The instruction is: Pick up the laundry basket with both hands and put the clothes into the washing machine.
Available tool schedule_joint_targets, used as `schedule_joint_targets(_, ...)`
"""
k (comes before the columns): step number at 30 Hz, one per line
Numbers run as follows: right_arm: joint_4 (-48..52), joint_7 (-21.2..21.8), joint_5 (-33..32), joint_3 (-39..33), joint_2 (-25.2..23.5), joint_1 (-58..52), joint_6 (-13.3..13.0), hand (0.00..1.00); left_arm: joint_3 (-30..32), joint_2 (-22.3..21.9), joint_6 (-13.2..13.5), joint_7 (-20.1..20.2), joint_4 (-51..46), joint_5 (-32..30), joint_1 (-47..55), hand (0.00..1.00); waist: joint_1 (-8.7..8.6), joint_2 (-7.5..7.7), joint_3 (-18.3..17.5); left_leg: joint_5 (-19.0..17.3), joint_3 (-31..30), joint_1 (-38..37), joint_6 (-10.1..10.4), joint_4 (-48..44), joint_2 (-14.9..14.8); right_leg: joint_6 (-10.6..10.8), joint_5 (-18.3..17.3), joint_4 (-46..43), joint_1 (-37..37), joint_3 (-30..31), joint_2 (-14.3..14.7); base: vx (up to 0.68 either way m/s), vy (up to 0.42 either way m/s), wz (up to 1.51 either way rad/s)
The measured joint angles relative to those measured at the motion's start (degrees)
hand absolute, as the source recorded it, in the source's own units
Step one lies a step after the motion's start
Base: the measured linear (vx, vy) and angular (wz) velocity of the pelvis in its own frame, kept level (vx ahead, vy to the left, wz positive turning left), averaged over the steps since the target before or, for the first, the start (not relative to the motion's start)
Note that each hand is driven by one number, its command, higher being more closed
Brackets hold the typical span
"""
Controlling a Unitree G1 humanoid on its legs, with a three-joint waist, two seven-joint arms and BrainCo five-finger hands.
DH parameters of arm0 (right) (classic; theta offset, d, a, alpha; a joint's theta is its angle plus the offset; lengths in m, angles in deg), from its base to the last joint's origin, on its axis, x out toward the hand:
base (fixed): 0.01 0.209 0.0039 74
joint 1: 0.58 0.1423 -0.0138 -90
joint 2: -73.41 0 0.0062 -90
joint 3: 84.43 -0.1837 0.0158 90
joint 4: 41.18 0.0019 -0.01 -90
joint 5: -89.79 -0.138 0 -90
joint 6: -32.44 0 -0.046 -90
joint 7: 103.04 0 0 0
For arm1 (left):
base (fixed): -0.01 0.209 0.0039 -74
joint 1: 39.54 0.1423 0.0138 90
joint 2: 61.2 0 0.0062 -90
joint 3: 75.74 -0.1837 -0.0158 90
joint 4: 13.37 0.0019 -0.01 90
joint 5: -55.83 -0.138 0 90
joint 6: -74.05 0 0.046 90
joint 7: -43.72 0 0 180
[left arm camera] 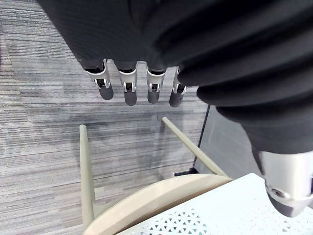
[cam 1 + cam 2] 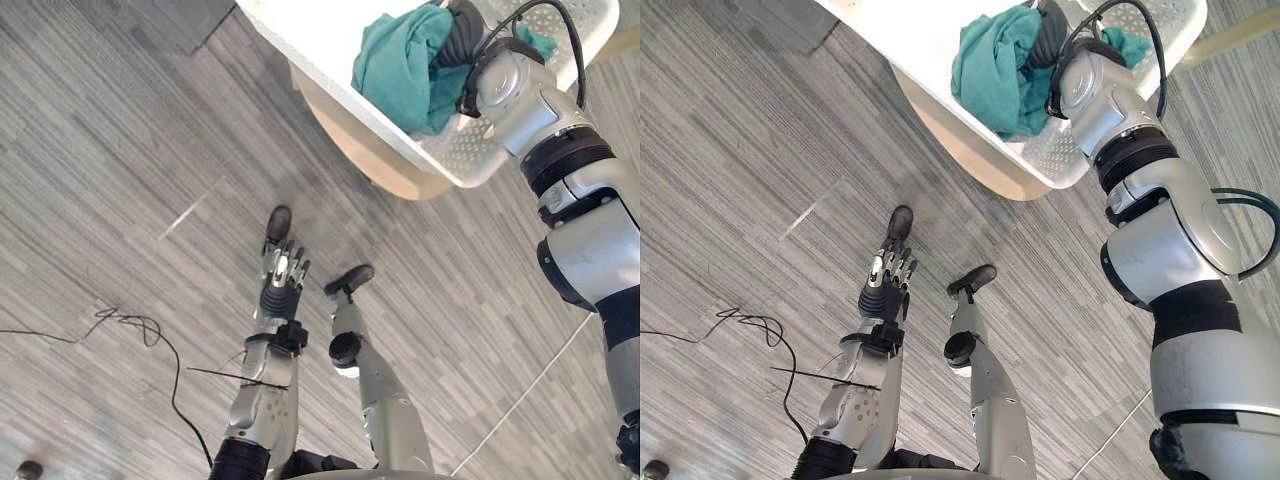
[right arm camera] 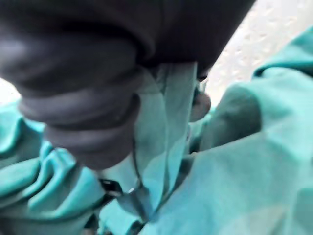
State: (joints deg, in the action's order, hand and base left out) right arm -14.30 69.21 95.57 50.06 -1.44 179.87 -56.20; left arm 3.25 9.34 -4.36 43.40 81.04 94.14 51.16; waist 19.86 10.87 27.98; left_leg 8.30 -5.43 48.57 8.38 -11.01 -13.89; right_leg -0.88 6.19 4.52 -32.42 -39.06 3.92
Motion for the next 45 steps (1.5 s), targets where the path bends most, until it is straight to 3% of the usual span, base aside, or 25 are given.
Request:
schedule_joint_targets(6, 5.15, -5.96, -2.33, -6.82, -0.23, 0.03, -0.95, 1.0, 0.19, 0.12, 0.39, -1.38, -0.01, 0.0, -2.03, 0.0, -0.25, -0.52, -0.13, -0.27, 0.48, -0.33, 0.35, -1.08, -1.11, 0.13, -1.54, -0.97, 0.04, 0.51, 0.47, 0.04, 0.078, -0.11)
schedule_joint_targets(16, 13.71, -12.29, -5.47, -16.6, -0.26, 0.17, -1.17, 1.0, 0.19, 0.27, 1.24, -3.15, -0.01, 0.0, -3.78, 0.0, -0.57, -0.83, -0.26, -0.27, 0.48, -0.4, 0.34, -1.31, -1.49, -0.64, -0.92, -1.27, 0.04, 0.71, 0.8, 0.07, 0.08, -0.01)
schedule_joint_targets(21, 23.22, -15.88, -5.86, -22.5, -0.46, 0.05, -1.45, 1.0, 0.43, 0.36, 1.65, -4.06, -0.02, -0.36, -6.45, 0.0, -1.54, -0.83, -0.26, -0.26, 0.92, -0.74, 0.35, -1.94, -1.79, -0.37, -0.17, -1.28, 0.28, 1.6, 0.95, 0.07, 0.083, -0.08)
schedule_joint_targets(26, 38.06, -20.3, -3.23, -35.22, -0.95, -3.61, -1.48, 1.0, 0.91, 1.38, 1.9, -6.31, -2.82, -6.36, -6.78, 0.0, -2.04, -0.85, -0.26, -0.3, 2.83, -8.61, 0.39, 0.29, -1.79, -0.94, 0.19, -1.05, 5.81, 3.83, 0.6, 0.09, 0.12, -0.1)
schedule_joint_targets(29, 42.45, -21.2, -2.82, -38.52, -0.13, -3.74, -1.72, 1.0, 2.22, 3.07, 2.16, -6.32, -8.15, -9.01, -6.8, 0.0, -2.32, -1.1, -0.38, -0.07, 3.75, -12.91, 0.68, 2.54, -0.97, -1.16, 0.28, -0.34, 8.73, 4.78, 0.25, 0.09, 0.112, -0.06)
schedule_joint_targets(33, 43.96, -21.08, -2.85, -39.64, 4.2, -3.75, -3.82, 1.0, 5.14, 6.59, 2.76, -7.58, -15.21, -13.62, -6.32, 0.0, -3.49, -2.68, -5.28, 0.84, 3.97, -17.79, 0.71, 7.04, 0.87, -0.91, -0.01, -0.23, 11.43, 4.79, -1.27, 0.09, 0.135, 0.14)
schedule_joint_targets(35, 43.87, -20.58, -2.96, -39.35, 6.61, -3.74, -4.87, 1.0, 7.86, 7.85, 2.77, -8.35, -20.08, -16.36, -6.39, 0.0, -3.64, -3.1, -5.81, 1.14, 4.29, -20.7, 0.36, 8.26, 1.68, -1.17, 0.19, -0.26, 13.74, 4.86, -1.98, 0.12, 0.174, 0.11)
schedule_joint_targets(37, 42.92, -17.53, -3.14, -36.91, 9.51, -3.12, -5.78, 1.0, 12.02, 10.11, 2.97, -8.75, -26.96, -20.05, -6.48, 0.0, -4.94, -3.26, -6.88, 1.16, 4.52, -23.63, 0.32, 9.08, 2.72, -1.17, 0.19, -0.23, 16.3, 5.28, -3.02, 0.13, 0.196, 0.12)
schedule_joint_targets(39, 40.79, -15.12, -3.62, -34.64, 10.99, -1.91, -6.4, 1.0, 13.91, 11.74, 3.03, -8.81, -29.4, -21.52, -7.69, 0.0, -5.16, -3.18, -8.21, 1.15, 4.88, -24.67, 0.31, 9.22, 3.21, -1.13, 0.24, -0.23, 16.98, 6.15, -3.6, 0.09, 0.157, -0.03)
schedule_joint_targets(45, 38.93, -7.4, -7.94, -30.23, 11.14, -0.82, -6.69, 1.0, 17.15, 18.97, 2.57, -9.89, -33.81, -30.11, -14.48, 0.0, -6.34, -3.02, -11.53, 1.32, 7.55, -31.95, 0.08, 12.97, 3.78, -0.59, 0.61, -0.23, 20.84, 9.68, -4.45, 0.02, 0.105, -0.21)
